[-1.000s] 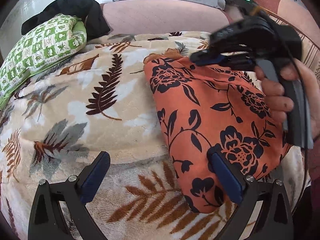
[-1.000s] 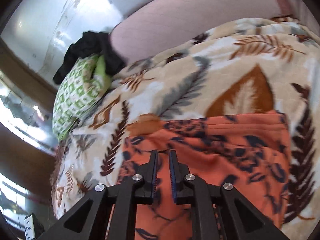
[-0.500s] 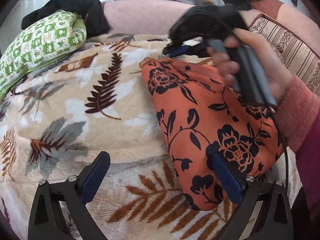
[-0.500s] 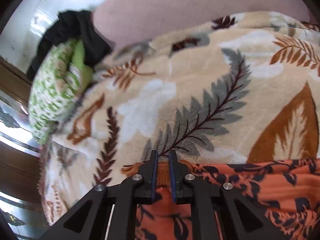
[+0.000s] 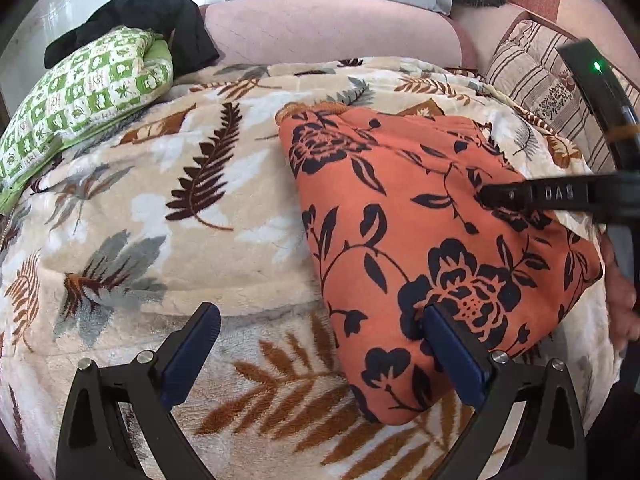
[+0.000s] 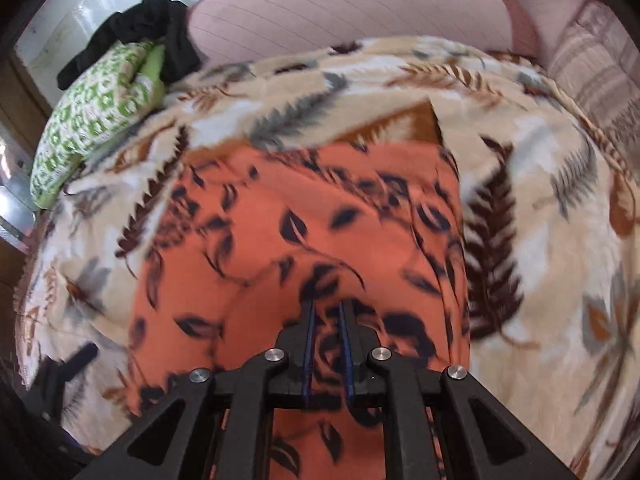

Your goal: Fold small clothes

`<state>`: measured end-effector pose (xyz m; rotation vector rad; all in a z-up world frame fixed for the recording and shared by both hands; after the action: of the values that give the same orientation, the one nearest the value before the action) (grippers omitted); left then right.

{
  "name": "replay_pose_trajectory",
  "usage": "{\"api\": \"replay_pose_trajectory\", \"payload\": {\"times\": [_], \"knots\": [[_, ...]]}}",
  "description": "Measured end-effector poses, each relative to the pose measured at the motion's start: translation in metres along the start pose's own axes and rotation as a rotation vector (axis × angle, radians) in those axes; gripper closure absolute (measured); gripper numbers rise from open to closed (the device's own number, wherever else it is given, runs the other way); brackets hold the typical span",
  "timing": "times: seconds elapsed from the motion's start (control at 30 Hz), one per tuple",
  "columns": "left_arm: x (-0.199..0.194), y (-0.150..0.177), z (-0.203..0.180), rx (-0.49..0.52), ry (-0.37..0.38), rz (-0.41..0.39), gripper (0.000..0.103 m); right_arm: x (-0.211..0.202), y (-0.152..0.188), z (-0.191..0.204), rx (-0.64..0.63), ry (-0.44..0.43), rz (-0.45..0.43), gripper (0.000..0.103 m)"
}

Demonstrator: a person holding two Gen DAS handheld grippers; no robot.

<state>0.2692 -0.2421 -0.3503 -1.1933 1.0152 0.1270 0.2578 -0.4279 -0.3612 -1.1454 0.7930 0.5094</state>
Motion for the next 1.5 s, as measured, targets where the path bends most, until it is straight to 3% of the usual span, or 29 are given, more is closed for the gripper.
{"api": "replay_pose_trajectory", "payload": {"times": [0.23, 0.4, 0.53, 0.77, 0.93, 1.03, 1.13, 1.2, 1.3, 1.5], "knots": [[-0.013, -0.023, -0.013, 0.043, -0.025, -0.089, 0.002, -0.037, -0.001, -0.007, 0.096, -0.062, -0.033, 0.089], [-0.011, -0.025, -0.017, 0.039, -0.028, -0.084, 0.002, -0.052, 0.026, -0.01, 0.132, -0.079, -0.016, 0.089], [-0.003, -0.018, -0.019, 0.062, -0.051, -0.056, 0.002, -0.03, 0.042, -0.012, 0.114, -0.071, 0.003, 0.088], [0.0, -0.018, -0.016, 0.055, -0.059, -0.057, 0.002, -0.039, 0.028, -0.013, 0.127, -0.126, -0.061, 0.089], [-0.004, -0.025, -0.017, 0.047, -0.056, -0.086, 0.002, -0.053, 0.007, -0.021, 0.175, -0.171, -0.173, 0.088], [-0.005, -0.028, -0.016, 0.047, -0.061, -0.097, 0.002, -0.052, 0.0, -0.027, 0.191, -0.169, -0.196, 0.086], [-0.004, -0.03, -0.014, 0.043, -0.074, -0.1, 0.002, -0.048, -0.001, -0.032, 0.196, -0.136, -0.196, 0.066], [-0.002, -0.031, -0.012, 0.035, -0.074, -0.099, 0.002, -0.05, -0.005, -0.035, 0.219, -0.14, -0.228, 0.027], [0.0, -0.032, -0.01, 0.023, -0.071, -0.097, 0.002, -0.053, -0.009, -0.035, 0.196, -0.132, -0.252, 0.027], [0.005, -0.035, -0.008, 0.008, -0.065, -0.103, 0.002, -0.042, -0.007, -0.039, 0.227, -0.16, -0.207, 0.027]]}}
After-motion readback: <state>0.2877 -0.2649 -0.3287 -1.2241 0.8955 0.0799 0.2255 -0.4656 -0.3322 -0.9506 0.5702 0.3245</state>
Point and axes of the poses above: each gripper's, at about its wrist camera, not at the fingertips, and x roughly the way its jaws point, z to its left, y to its underside, the point moved 10 cm from there along x, roughly the way its jaws point, and after that the axes turned 9 degrees about -z, right-handed, at the moved point
